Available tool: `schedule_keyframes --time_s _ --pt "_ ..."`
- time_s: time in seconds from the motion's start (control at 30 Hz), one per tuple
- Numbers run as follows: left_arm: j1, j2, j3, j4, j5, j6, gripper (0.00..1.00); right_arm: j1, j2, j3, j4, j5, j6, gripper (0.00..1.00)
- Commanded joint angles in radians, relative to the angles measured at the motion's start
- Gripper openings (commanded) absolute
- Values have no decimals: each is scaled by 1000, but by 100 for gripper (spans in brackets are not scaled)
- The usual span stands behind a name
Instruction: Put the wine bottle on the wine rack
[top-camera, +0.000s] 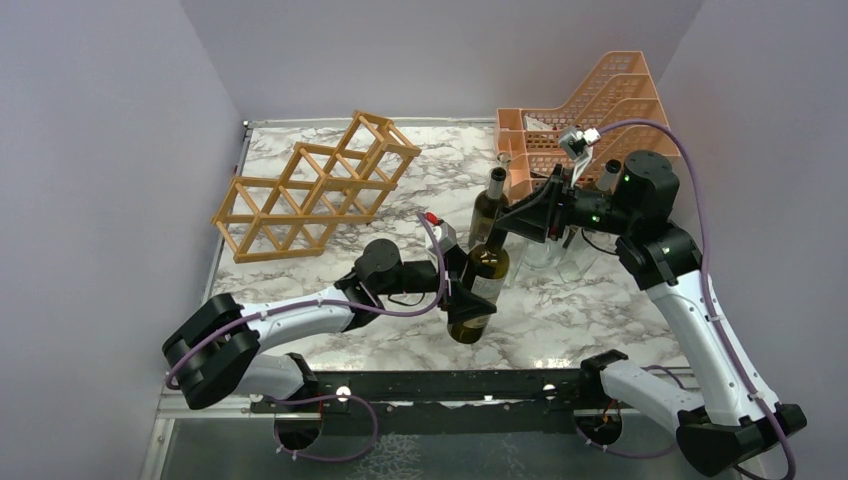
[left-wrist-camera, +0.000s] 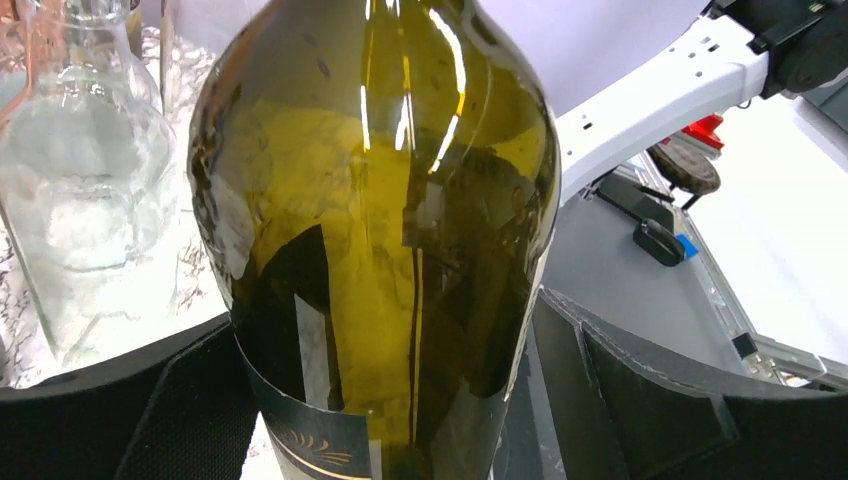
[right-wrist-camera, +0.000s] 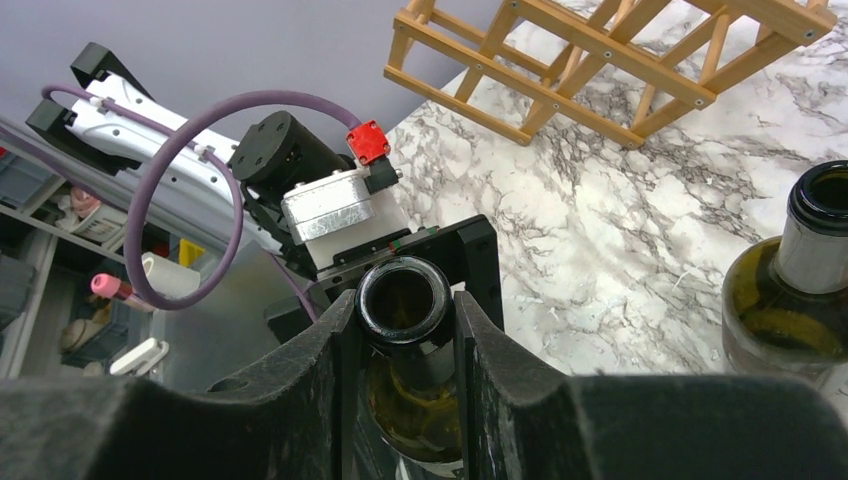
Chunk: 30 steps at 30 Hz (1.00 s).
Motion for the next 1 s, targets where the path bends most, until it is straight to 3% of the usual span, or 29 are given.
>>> schedule_keyframes --time_s 0.0,0.5,0.57,0.63,0.8,0.87,0.9,0.93,0.97 --pt "-8 -34 12 72 -27 -11 99 7 -28 7 115 -49 69 1" --pt "-9 24 64 76 -15 20 99 7 -71 -14 164 -103 95 1" --pt "-10 33 73 76 -5 20 95 7 -76 -21 174 -115 102 1" --pt "-12 36 77 98 16 30 85 7 -80 -24 177 -122 107 1" --pt "-14 10 83 124 23 92 41 6 -85 -9 111 -117 74 5" --pt "-14 1 96 123 19 130 23 7 -88 9 55 -87 45 20" --pt "-13 -3 102 123 23 151 6 5 -92 15 33 -73 33 27" --pt "-13 -8 109 120 19 173 0 6 -96 21 12 -59 25 35" --pt "-12 -13 114 119 11 194 0 6 -101 29 -6 -43 19 47"
